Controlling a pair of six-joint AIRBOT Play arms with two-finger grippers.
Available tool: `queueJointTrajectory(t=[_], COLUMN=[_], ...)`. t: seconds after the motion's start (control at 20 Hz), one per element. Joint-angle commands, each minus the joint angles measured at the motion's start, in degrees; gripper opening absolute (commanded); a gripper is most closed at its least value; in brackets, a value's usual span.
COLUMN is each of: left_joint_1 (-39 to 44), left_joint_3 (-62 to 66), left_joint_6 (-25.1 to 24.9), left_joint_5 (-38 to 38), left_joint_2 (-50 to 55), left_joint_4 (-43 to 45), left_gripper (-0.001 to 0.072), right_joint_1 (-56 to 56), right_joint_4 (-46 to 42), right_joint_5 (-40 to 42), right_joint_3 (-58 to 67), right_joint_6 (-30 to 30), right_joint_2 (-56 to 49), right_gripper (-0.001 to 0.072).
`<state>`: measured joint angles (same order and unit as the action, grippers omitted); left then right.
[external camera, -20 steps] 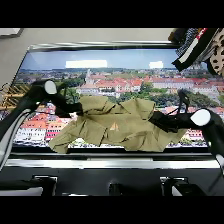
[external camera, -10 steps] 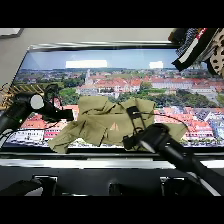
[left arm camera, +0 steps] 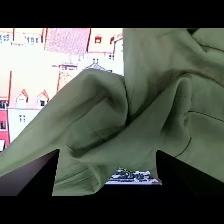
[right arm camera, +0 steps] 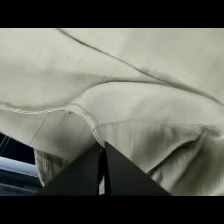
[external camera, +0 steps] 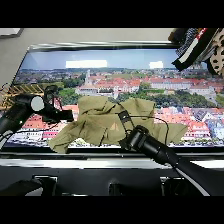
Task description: Fold the clothes and pants, and hang the long-sleeved shirts on hangers.
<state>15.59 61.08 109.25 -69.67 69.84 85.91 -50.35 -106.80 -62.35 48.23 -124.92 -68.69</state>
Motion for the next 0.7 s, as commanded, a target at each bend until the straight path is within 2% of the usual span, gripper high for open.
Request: queueJointTrajectory(t=[0.0, 0.15, 0.25, 0.35, 0.55, 0.65], left_joint_1=[4.15, 14.8, 22.14, 27.63, 32.85, 33.53], left_joint_3=[-0.04, -0.04, 0.0, 0.39, 1.53, 1.53], left_joint_6=[-2.69, -4.44, -2.27, 0.96, 5.14, 5.38], left_joint_5=[0.37, 5.01, 8.11, 7.96, 8.2, 9.38], left_joint_2=[-0.04, 0.11, 1.33, 3.89, 9.62, 11.34], left_joint_4=[-0.35, 0.96, 4.92, 8.79, 10.75, 10.75], left_gripper=[0.0685, 0.0685, 0.0685, 0.0685, 0.0685, 0.0685], right_joint_1=[-0.15, -0.13, -0.15, -0.15, -0.15, -0.15], right_joint_4=[-3.91, -4.0, -3.72, -3.1, -2.82, -2.03], right_joint_5=[-2.23, -4.7, -5.75, -5.16, -5.03, -5.01], right_joint_3=[0.74, 0.74, 0.74, 0.74, 0.74, 0.74], right_joint_6=[-4.63, -8.68, -10.25, -11.41, -14.69, -15.34], right_joint_2=[1.64, 5.09, 5.42, 5.42, 5.42, 5.42], right_gripper=[0.0025, 0.0025, 0.0025, 0.0025, 0.0025, 0.0025])
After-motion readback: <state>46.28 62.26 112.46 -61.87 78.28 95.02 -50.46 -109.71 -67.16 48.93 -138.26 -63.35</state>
